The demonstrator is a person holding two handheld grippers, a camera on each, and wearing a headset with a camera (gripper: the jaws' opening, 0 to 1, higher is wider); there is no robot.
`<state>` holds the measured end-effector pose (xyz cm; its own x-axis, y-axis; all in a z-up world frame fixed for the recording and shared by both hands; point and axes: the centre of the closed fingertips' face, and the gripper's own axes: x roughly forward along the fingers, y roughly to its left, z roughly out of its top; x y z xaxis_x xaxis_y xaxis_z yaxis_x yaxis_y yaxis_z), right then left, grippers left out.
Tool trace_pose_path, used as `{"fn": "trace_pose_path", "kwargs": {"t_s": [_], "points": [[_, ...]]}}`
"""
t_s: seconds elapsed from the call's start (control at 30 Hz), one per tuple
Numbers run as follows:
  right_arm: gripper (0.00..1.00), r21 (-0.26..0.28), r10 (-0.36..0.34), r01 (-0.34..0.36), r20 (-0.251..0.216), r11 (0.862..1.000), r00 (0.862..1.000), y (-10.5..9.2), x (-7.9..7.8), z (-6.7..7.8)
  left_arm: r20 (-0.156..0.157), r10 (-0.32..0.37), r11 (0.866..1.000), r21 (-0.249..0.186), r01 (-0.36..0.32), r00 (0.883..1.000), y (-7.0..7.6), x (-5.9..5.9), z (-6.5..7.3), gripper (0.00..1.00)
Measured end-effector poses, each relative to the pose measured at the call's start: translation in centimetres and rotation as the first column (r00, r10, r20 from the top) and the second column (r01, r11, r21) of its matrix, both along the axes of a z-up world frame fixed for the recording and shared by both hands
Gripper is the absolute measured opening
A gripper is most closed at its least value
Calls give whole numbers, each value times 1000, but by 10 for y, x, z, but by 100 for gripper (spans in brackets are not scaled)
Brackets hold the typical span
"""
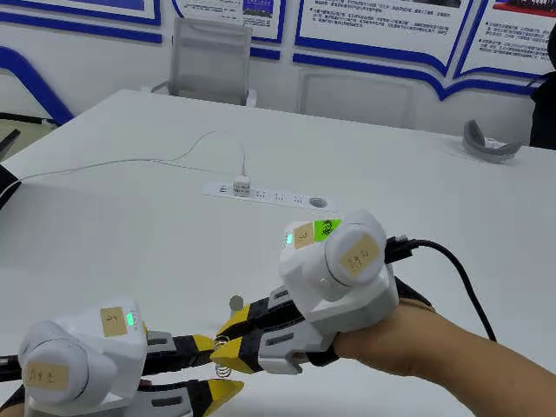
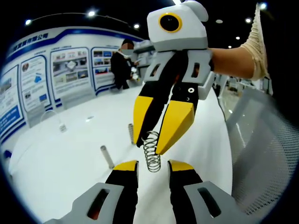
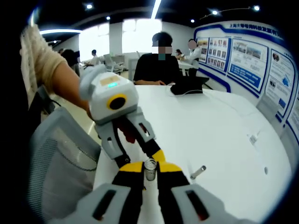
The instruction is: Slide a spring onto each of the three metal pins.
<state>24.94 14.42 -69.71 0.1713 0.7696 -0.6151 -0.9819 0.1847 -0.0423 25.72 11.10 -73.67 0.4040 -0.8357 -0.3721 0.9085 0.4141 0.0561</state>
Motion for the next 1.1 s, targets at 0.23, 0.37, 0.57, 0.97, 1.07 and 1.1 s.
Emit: {"fn": "trace_pose_path", "kwargs": {"t_s": [0.23, 0.37, 0.57, 0.97, 1.07, 1.1], "points": [[12, 0, -22, 22, 1, 1000, 1000, -3, 4, 0, -16, 33, 999, -12, -33, 999, 5, 2, -1, 37], [12, 7, -39, 39, 4, 999, 999, -5, 8, 2, -24, 58, 998, -20, -58, 998, 9, 6, 0, 43], [12, 24, -82, 82, 14, 996, 997, -11, 20, 7, -37, 93, 995, -23, -94, 995, 16, 10, -2, 52], [12, 92, -217, 212, 48, 973, 975, -19, 56, 21, -49, 132, 990, -38, -134, 990, 23, 13, -2, 60], [12, 112, -249, 243, 49, 964, 967, -20, 66, 24, -51, 137, 990, -40, -139, 989, 24, 14, -2, 61], [12, 117, -260, 252, 53, 961, 964, -20, 69, 25, -52, 138, 989, -40, -140, 989, 24, 14, -2, 62]]}}
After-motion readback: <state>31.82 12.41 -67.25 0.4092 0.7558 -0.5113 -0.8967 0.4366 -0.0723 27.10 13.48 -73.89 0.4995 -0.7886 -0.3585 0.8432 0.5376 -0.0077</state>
